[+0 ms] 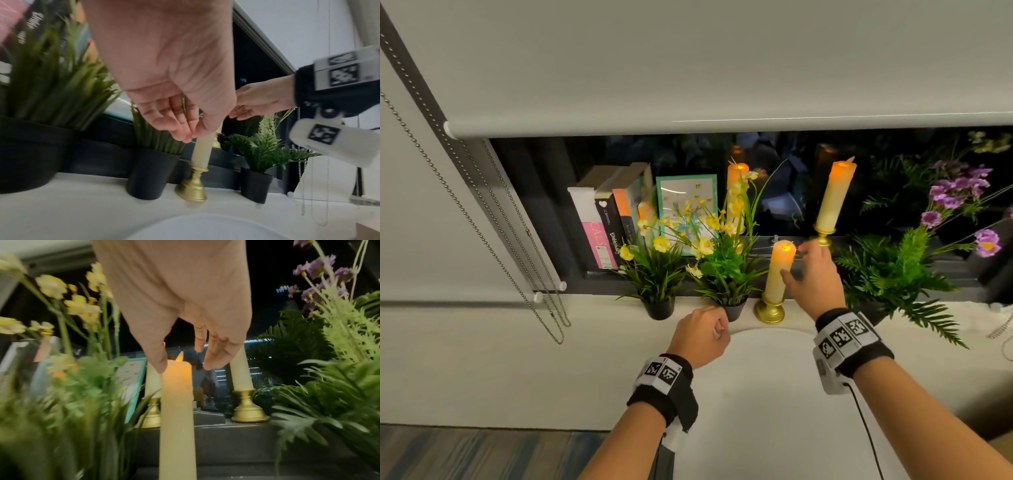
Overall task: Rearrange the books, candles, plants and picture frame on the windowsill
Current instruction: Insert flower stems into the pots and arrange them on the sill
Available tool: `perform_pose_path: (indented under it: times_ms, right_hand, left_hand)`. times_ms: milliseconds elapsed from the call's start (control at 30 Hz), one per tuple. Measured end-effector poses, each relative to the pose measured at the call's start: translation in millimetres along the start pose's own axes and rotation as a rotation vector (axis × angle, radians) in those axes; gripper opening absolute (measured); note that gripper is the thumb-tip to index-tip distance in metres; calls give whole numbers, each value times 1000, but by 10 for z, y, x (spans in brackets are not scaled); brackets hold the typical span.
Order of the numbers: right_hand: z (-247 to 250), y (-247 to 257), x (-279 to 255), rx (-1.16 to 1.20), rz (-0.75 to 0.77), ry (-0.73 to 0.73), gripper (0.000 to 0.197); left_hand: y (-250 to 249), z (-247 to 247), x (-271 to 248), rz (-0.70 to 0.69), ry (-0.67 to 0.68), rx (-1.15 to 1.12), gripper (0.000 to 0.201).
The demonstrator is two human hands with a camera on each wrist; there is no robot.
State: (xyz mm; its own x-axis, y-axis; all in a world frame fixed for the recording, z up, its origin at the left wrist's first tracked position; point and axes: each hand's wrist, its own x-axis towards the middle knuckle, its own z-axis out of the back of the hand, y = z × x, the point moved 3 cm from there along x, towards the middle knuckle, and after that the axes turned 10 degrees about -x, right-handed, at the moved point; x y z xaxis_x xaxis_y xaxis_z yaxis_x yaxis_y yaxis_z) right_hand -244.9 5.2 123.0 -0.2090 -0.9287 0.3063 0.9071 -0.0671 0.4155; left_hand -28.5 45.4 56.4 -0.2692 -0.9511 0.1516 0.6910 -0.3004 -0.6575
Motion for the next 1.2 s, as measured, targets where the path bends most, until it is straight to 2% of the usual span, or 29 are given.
perform_pose_path:
  times_ms: [67, 200, 300, 400, 500, 667, 867, 933, 1000, 1067, 1133, 1200]
  right_hand:
    - [3, -28, 173, -9, -16, -14, 65]
    - [-97, -58, 428, 41, -20, 121, 80]
    - [-182, -57, 510, 17, 66, 179, 74]
    - [-229, -85, 554, -10, 106, 227, 58]
    - [-205, -151, 605, -26, 104, 246, 59]
    - [-148, -276, 646, -69, 119, 246, 60]
    - [-111, -257, 597, -128, 186, 283, 61]
    - [-61, -278, 564, -58, 166, 309, 68]
    - [67, -320, 492, 37, 144, 260, 74]
    - [258, -421, 344, 121, 158, 133, 65]
    - [460, -552, 119, 197, 190, 34, 43]
    - [575, -730, -103, 226, 208, 33, 19]
  left_hand:
    - [-130, -77, 59, -24, 14, -45, 7]
    - [-421, -262, 302, -111, 28, -127, 20]
    - [-491, -477, 463, -86, 75, -181, 32]
    - [-471, -729, 538, 48, 166, -149, 46]
    - [-457, -909, 574, 130, 232, -134, 57]
    - [-481, -1135, 698, 178, 282, -140, 65]
    - [-533, -1295, 827, 194, 265, -140, 63]
    - [-530, -1314, 853, 190, 247, -147, 60]
    - [-540, -1314, 858, 185, 226, -150, 57]
    - [-584, -1326, 833, 214, 216, -86, 57]
    - [-668, -1322, 777, 266, 163, 29, 54]
    - [-796, -1312, 723, 305, 70, 72, 39]
